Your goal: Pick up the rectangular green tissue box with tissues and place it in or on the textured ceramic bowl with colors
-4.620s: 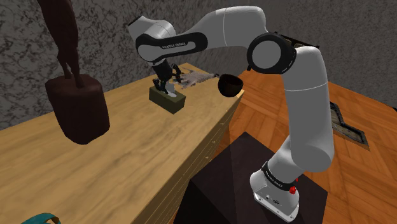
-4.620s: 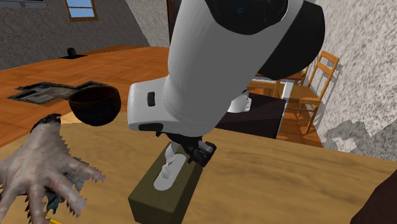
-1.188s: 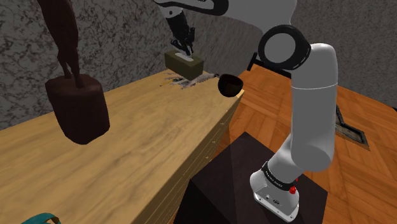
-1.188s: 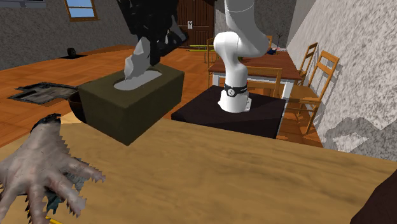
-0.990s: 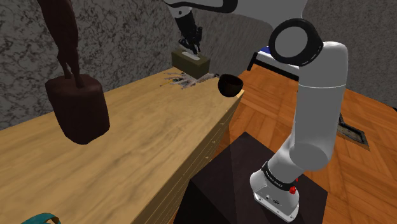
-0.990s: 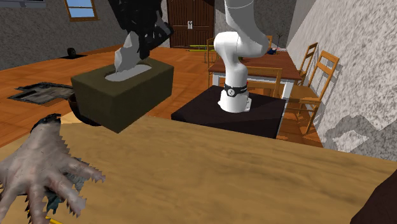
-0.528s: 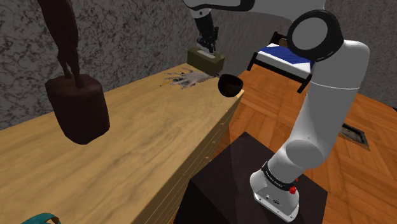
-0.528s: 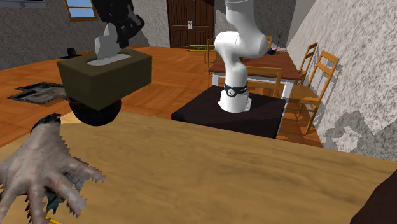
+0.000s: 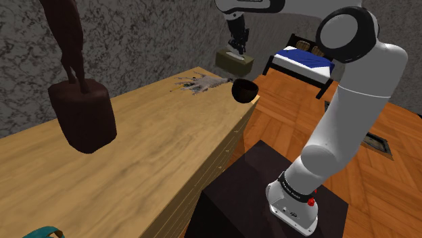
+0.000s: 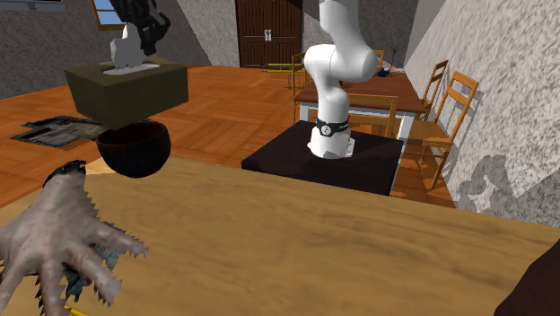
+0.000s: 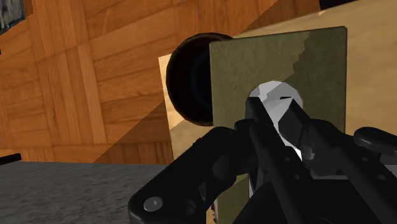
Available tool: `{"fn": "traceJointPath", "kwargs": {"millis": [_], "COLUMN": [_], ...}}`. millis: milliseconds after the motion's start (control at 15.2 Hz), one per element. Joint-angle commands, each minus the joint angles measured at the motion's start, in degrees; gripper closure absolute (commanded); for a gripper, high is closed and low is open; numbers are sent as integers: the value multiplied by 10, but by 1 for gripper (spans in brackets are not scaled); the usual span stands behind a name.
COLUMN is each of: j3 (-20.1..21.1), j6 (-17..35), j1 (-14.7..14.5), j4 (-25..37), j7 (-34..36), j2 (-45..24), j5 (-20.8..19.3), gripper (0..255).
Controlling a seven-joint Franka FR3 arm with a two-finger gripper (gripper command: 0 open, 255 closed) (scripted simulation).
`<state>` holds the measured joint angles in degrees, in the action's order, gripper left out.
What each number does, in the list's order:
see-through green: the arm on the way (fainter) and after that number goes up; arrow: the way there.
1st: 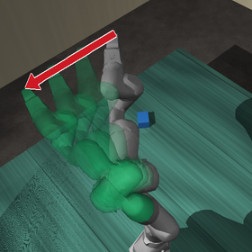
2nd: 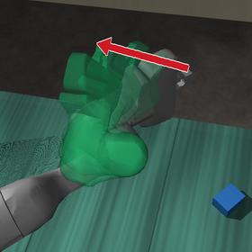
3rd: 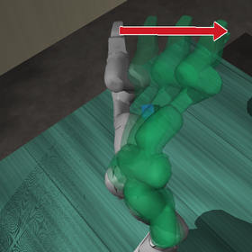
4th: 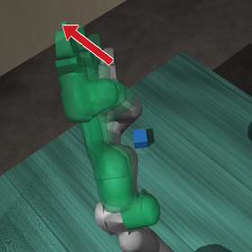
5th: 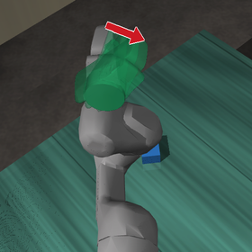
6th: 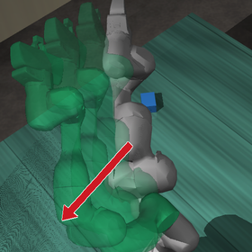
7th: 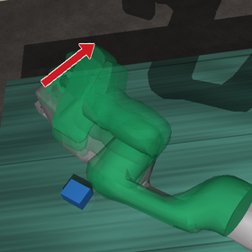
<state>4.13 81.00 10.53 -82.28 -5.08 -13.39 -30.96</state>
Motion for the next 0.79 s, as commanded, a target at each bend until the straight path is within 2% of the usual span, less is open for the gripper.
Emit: {"fn": "traceJointPath", "kwargs": {"millis": [0, 726], "j3": [-10, -67], "j6": [16, 83], "j1": [16, 104], "j4": [-7, 12], "j7": [-23, -151], "j2": [5, -4], "j5": [-3, -13], "gripper": [255, 255]}}
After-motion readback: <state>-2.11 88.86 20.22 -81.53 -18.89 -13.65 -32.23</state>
